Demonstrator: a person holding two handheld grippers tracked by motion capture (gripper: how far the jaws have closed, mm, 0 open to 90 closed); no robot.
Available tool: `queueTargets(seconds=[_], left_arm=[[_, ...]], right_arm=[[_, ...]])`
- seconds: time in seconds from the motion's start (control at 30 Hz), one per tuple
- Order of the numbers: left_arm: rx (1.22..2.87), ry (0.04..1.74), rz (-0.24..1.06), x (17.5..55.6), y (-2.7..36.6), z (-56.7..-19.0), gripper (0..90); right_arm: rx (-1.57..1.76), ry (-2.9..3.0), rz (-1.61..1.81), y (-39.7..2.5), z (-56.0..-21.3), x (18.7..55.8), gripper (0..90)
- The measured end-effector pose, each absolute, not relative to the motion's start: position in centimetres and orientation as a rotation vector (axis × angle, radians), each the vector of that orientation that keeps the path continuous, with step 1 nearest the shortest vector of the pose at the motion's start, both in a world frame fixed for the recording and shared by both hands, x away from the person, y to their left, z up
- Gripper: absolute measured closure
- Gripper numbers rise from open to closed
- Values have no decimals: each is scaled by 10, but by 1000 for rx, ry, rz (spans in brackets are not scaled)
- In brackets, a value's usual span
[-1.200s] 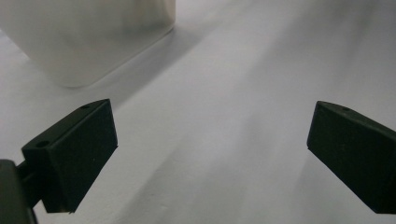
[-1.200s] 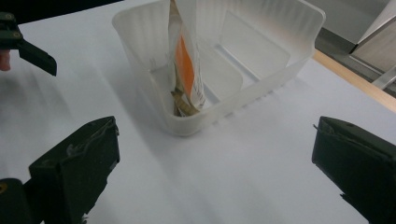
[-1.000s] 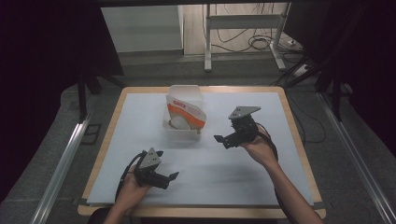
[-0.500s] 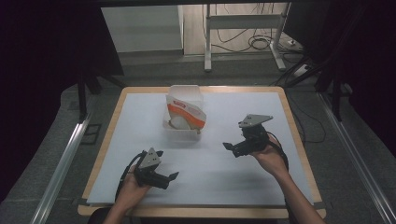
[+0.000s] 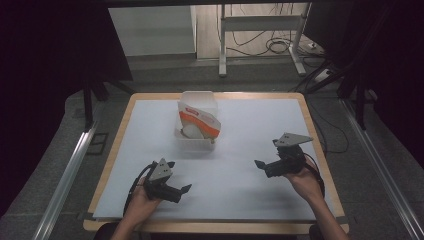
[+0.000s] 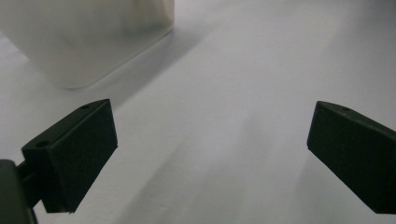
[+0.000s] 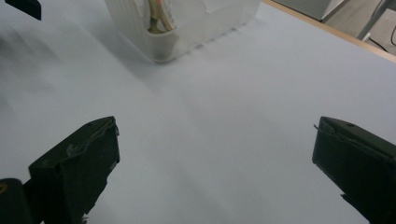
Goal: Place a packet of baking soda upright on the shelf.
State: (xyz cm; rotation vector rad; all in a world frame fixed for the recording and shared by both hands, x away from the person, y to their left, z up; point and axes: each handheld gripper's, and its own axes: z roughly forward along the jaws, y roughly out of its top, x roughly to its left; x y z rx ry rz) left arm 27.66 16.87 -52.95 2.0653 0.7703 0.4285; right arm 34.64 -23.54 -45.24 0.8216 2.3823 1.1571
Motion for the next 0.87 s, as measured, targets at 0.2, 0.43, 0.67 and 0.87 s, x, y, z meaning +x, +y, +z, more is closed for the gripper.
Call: queueTargets(seconds=[0.2, 0.43, 0.67, 0.87], left_arm=[[2063, 770, 428, 276, 169, -529, 17], [2067, 769, 428, 277, 168, -530, 17], [2067, 769, 427, 276, 168, -530, 17], [2066, 770, 424, 277, 168, -530, 17]], right_arm=[[865, 2358, 1132, -250, -459, 342, 6], [902, 2336, 1107, -264, -467, 336, 7], [926, 2325, 1034, -276, -481, 337, 9], [954, 2333, 1028, -283, -491, 344, 8]])
